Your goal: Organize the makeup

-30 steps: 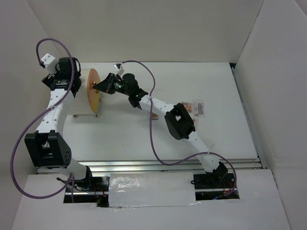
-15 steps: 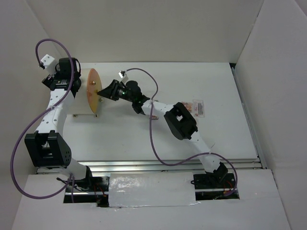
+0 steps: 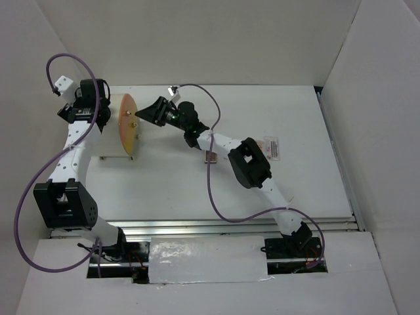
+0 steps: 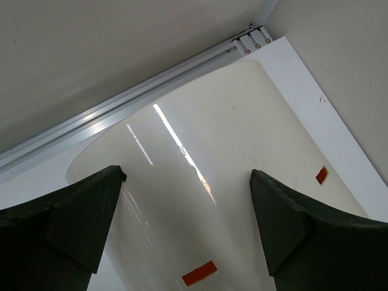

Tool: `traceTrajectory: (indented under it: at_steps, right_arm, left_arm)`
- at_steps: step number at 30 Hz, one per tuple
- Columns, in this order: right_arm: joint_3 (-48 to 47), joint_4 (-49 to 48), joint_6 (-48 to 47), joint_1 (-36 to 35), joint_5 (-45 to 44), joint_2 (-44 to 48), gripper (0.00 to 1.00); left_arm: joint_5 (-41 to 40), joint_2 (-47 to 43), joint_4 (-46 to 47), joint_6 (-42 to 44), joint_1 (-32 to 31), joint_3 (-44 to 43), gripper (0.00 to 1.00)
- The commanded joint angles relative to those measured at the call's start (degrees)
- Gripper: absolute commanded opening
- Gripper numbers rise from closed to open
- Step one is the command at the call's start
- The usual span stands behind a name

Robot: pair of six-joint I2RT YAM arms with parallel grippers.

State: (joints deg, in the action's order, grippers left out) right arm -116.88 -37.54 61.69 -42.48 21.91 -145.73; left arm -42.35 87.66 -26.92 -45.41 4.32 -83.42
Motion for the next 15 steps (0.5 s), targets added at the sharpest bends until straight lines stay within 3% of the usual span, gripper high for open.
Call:
traceTrajectory:
  at_steps: [1,15]
  right_arm:
    - [-6.24,1.76,-0.17,-0.06,0.85,-3.24,0.58]
    - [-11.44,0.53,4.66,-0.24,-0.11,-9.57,0.63]
  left_arm:
    - [3.41,0.23,-1.65,-2.75,-0.19,0.36,0.99]
    - [4.03,-0.12,-1.56,-3.64,-0.63,0.89,0.99]
